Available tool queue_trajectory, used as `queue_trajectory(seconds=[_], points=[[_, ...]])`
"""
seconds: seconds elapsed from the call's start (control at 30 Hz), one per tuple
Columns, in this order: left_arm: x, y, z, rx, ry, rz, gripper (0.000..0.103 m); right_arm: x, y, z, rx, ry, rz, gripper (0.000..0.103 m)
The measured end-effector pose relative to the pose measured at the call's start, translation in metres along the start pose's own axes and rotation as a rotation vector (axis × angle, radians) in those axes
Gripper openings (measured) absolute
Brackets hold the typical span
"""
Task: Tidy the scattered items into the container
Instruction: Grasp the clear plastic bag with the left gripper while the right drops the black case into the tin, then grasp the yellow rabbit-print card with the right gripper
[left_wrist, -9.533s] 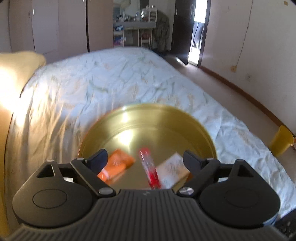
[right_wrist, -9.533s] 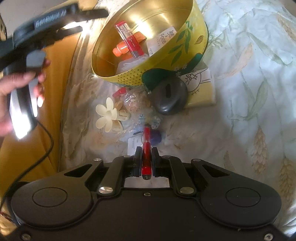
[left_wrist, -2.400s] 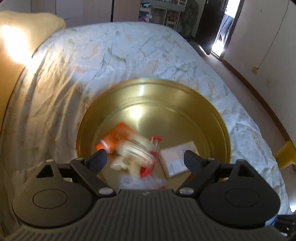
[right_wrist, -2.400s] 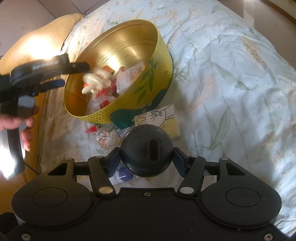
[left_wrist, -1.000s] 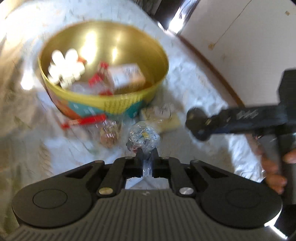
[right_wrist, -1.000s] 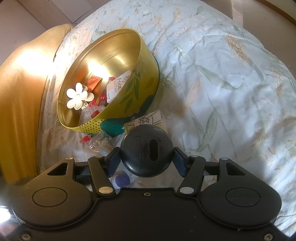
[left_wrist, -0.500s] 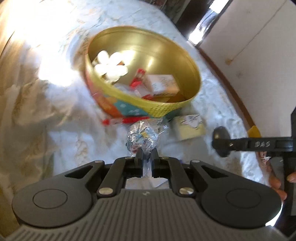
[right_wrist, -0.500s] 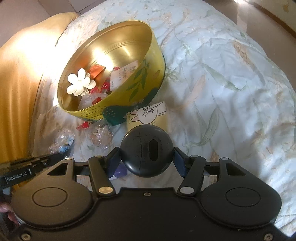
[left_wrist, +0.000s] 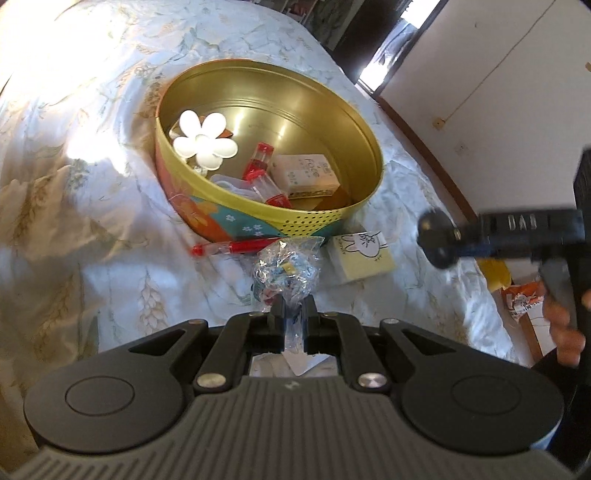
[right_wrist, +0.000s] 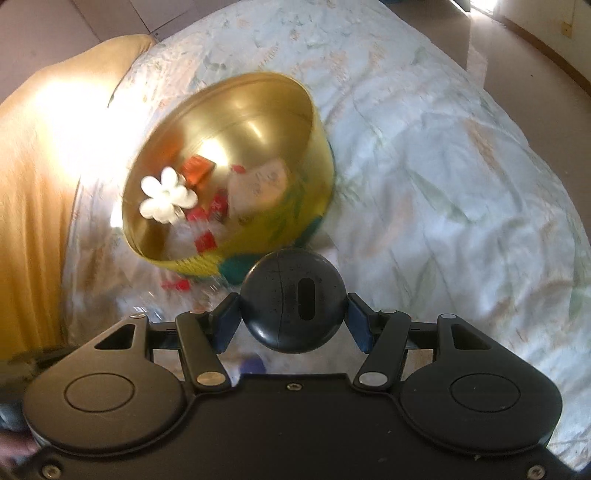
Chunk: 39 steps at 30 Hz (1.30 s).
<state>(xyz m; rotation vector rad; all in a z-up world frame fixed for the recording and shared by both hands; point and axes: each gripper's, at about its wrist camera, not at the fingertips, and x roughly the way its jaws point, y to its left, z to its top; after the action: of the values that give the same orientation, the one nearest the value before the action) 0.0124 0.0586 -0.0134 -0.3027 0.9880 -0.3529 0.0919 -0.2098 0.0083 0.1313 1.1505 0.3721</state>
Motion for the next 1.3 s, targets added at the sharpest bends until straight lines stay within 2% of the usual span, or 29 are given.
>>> queue_trajectory(seconds=[0.17, 0.33, 0.6, 0.8, 0.83, 0.93, 0.97, 1.03, 1.3], points=[[-0.002, -0.001, -0.002, 0.011, 0.008, -0.009, 0.011, -0.002, 0.034, 0.028, -0.076, -0.028, -0.029, 0.059], [-0.001, -0.005, -0.004, 0.033, 0.015, -0.024, 0.012, 0.005, 0.062, 0.053, -0.099, -0.028, -0.028, 0.059], [-0.002, -0.004, -0.004, 0.031, 0.009, -0.045, 0.012, 0.045, 0.096, 0.072, -0.137, 0.019, -0.102, 0.058], [0.003, -0.001, -0.004, 0.023, 0.021, -0.043, 0.012, 0.073, 0.110, 0.093, -0.134, 0.000, -0.167, 0.059], [0.003, 0.000, -0.004, 0.021, 0.023, -0.043, 0.012, 0.077, 0.111, 0.097, -0.135, -0.004, -0.176, 0.060], [0.004, 0.002, -0.004, 0.011, 0.023, -0.041, 0.012, 0.085, 0.109, 0.103, -0.118, 0.008, -0.196, 0.091], [0.003, 0.003, -0.004, 0.009, 0.021, -0.042, 0.012, 0.083, 0.107, 0.102, -0.110, -0.014, -0.202, 0.094], [0.002, 0.003, -0.003, 0.010, 0.016, -0.044, 0.012, 0.077, 0.103, 0.098, -0.114, -0.056, -0.201, 0.096], [0.000, 0.005, -0.001, 0.000, 0.003, -0.031, 0.012, 0.044, 0.069, 0.058, -0.196, -0.071, -0.139, 0.097]])
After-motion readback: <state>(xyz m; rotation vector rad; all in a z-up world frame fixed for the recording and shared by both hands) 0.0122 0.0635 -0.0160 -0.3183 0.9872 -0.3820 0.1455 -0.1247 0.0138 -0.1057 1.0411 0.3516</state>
